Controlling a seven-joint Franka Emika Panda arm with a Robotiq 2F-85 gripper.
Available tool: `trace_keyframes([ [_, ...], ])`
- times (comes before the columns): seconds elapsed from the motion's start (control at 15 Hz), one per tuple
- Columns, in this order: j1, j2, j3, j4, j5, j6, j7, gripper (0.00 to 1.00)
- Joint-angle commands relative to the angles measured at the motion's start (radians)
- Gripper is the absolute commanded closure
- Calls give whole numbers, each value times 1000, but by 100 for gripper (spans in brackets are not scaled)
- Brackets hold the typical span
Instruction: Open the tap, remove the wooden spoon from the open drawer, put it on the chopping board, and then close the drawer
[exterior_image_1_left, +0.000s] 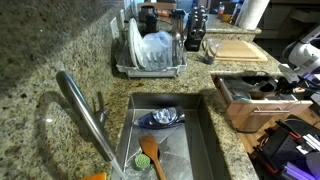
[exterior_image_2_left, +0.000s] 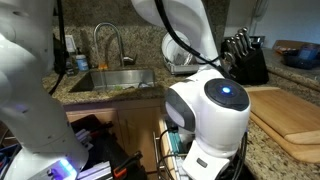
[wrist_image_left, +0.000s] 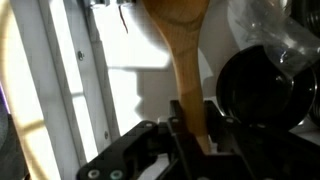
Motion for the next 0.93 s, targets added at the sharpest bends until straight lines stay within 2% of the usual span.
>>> trace_keyframes([
  [0.0,-11,-12,-1,-16,40,-3,-54,96],
  [0.4,-9,-43,-15,-1,46,-13,-70,94],
  [0.47,-28,-88,-15,2,51,-73,-82,94],
  [0.53,-28,-132,-25,0,42,-86,-94,94],
  [0.87,-24,-394,-112,10,-134,-282,-43,94],
])
